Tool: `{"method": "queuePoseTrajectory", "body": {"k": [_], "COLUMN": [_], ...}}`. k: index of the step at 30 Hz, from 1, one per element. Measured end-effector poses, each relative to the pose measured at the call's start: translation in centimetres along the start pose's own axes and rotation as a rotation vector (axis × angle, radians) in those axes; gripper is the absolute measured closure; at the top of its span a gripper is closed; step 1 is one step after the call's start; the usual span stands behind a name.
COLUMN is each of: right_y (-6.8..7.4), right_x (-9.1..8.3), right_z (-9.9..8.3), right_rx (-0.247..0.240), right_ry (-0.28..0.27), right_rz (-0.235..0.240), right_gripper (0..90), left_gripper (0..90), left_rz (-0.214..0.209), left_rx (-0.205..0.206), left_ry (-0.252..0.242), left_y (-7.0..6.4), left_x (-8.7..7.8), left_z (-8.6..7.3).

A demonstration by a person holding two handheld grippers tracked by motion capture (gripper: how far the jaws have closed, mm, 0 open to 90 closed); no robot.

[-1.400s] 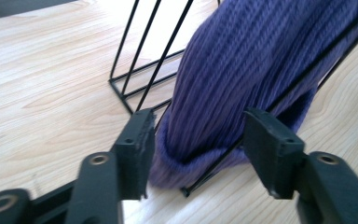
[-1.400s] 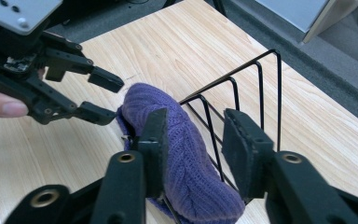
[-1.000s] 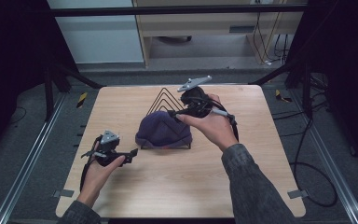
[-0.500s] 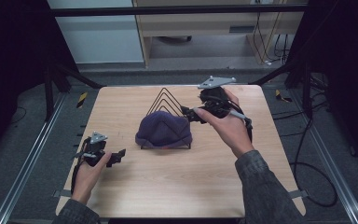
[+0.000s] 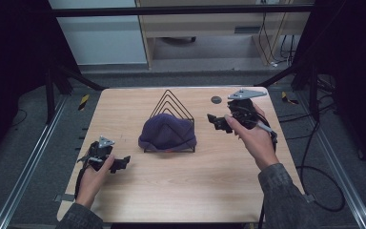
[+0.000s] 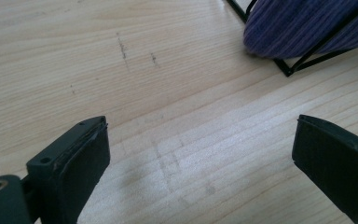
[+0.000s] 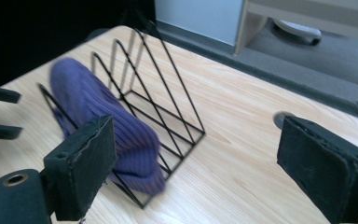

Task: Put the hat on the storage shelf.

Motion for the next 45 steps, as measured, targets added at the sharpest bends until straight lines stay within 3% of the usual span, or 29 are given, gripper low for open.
{"method": "queuePoseTrajectory", "body": {"k": [10, 19, 27, 28, 34, 39, 45], "right_y": [-2.5, -3.8, -3.8, -3.8, -4.0, -3.8, -3.5], "right_x": [-0.7, -0.4, 0.2, 0.5, 1.6, 2.5, 3.3], "right_z": [-3.0, -7.6, -11.4, -12.6, -15.6, -16.9, -17.9], "right_rx": [0.002, 0.012, 0.054, 0.07, 0.119, 0.186, 0.17], "right_ry": [0.007, 0.048, 0.094, 0.104, 0.148, 0.167, 0.203], "right_rz": [-0.056, -0.08, -0.076, -0.073, -0.071, -0.059, -0.067], "right_gripper": [13.8, 14.3, 14.7, 14.7, 14.7, 15.1, 14.0], "left_gripper": [3.9, 4.1, 4.3, 4.3, 4.3, 4.5, 4.5], "left_rz": [0.004, 0.009, 0.01, 0.008, 0.005, 0.009, 0.0], "left_rx": [0.0, -0.003, -0.001, -0.002, -0.002, -0.012, -0.012], "left_ry": [0.003, 0.021, 0.033, 0.038, 0.054, 0.071, 0.073], "left_y": [0.3, 0.8, 0.9, 1.0, 1.0, 1.2, 1.1], "left_x": [-0.1, 0.1, 0.1, 0.2, 0.4, 0.5, 0.7], "left_z": [-0.1, -0.3, -0.4, -0.5, -0.6, -0.9, -0.9]}}
Point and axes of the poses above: each handheld gripper's, and its own axes: x roughly forward along the jaws, z roughly out of its top, y roughly to its left, the point moved 4 cm from there along x, roughly forward along the jaws, and after that the axes turned 15 degrees about -z, right-handed, at the moved point
